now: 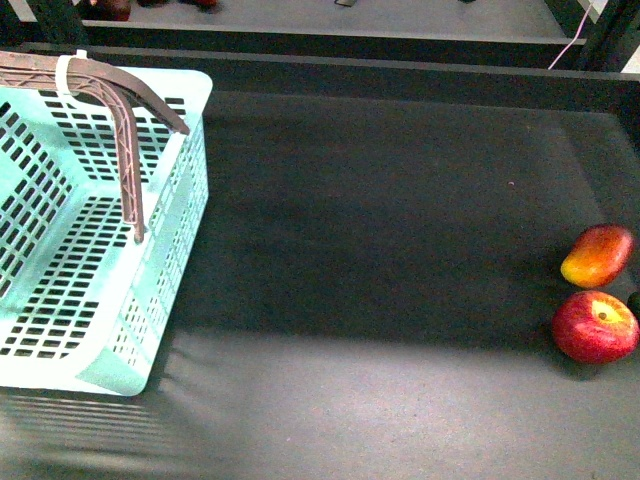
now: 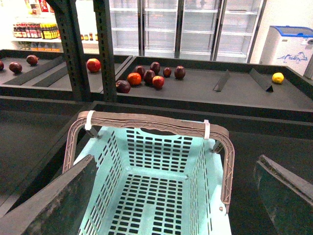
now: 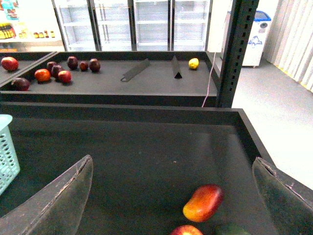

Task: Pick apple with right arm and hold basket with left

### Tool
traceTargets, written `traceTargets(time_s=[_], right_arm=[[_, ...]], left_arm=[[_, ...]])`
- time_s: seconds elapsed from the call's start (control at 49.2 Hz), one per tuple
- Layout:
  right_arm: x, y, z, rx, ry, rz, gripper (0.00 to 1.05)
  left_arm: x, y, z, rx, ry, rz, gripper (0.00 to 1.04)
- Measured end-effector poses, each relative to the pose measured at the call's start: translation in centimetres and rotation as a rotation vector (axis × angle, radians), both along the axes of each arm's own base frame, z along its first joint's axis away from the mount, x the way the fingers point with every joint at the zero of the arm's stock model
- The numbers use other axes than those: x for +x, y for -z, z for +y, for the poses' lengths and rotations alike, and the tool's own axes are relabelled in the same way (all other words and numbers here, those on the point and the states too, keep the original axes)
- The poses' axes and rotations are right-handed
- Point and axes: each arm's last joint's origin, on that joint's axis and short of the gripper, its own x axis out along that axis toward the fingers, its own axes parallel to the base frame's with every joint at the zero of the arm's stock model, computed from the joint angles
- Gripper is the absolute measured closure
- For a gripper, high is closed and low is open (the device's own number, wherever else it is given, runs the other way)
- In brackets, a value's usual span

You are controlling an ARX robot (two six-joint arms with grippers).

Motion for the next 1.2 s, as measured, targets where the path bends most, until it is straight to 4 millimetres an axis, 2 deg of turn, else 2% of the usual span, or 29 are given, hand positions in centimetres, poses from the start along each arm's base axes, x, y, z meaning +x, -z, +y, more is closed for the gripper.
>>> traceTargets(time_s=[0.651, 0.692, 0.712, 0.753, 0.793, 0.936, 0.997, 1.119, 1.2], right_arm=[[0.0, 0.0, 0.0, 0.000, 0.000, 0.000, 0.09], [0.0, 0.0, 0.0, 0.000, 0.000, 0.000, 0.09], [0.0, 0.0, 0.0, 0.000, 0.000, 0.000, 0.09], [0.0, 0.0, 0.0, 0.000, 0.000, 0.000, 0.09], [0.0, 0.0, 0.0, 0.000, 0.000, 0.000, 0.09], [0.0, 0.0, 0.0, 0.000, 0.000, 0.000, 0.09], [0.0, 0.0, 0.0, 0.000, 0.000, 0.000, 0.09], [0.0, 0.0, 0.0, 0.000, 0.000, 0.000, 0.09], [0.0, 0.0, 0.0, 0.000, 0.000, 0.000, 0.09]], left_arm=[[0.0, 0.0, 0.0, 0.000, 0.000, 0.000, 0.07], [0.0, 0.1, -0.1, -0.060, 0.027, 0.094, 0.07], [0.1, 0.1, -0.1, -0.106, 0.027, 0.196, 0.07], [0.8, 0.1, -0.3, -0.236, 0.030, 0.329, 0.07], [1.6, -0.1, -0.4, -0.323, 0.037, 0.368, 0.07], [5.8, -2.1, -0.4, -0.536, 0.058, 0.375, 0.07], [7.6, -2.4, -0.2, -0.608, 0.047, 0.393, 0.07], [11.2, -1.8, 0.5, -0.745, -0.028, 0.480, 0.07], [14.6, -0.9, 1.3, -0.845, -0.089, 0.533, 0.07]])
